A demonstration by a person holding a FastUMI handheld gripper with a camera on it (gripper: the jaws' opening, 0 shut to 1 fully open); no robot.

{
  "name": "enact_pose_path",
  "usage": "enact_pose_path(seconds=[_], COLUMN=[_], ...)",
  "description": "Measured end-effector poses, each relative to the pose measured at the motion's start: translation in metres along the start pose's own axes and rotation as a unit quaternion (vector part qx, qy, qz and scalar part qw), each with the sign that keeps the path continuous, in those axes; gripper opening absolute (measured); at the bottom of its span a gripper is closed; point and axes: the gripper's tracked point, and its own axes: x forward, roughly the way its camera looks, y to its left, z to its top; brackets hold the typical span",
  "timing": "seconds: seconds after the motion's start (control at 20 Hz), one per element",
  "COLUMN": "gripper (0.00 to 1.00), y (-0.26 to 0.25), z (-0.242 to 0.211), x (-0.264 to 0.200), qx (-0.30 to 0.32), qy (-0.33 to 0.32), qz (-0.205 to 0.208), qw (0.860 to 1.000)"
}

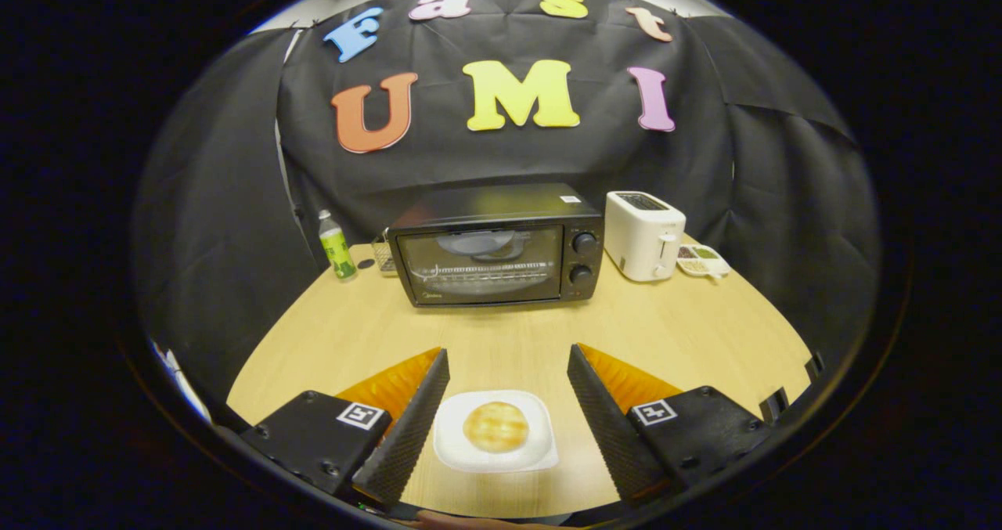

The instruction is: Open the toaster oven, put the food inside, and close the toaster oven door.

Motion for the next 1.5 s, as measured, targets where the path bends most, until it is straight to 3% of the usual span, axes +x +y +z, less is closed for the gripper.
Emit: enact_pose_path(seconds=[0.5, 0.75, 1.05, 1.2, 1.5], gripper=[1.0, 1.0, 1.0, 1.0, 1.0], y=[0.023, 0.053, 0.048, 0.055, 0.05], z=[0.053, 0.09, 0.11, 0.107, 0.113], x=[0.079, 0.115, 0.169, 0.19, 0.208], qx=[-0.007, -0.014, -0.028, -0.017, -0.034], qy=[-0.002, -0.011, -0.025, -0.015, -0.023], qz=[0.019, 0.072, 0.052, 0.063, 0.03], qw=[1.0, 0.997, 0.998, 0.998, 0.999])
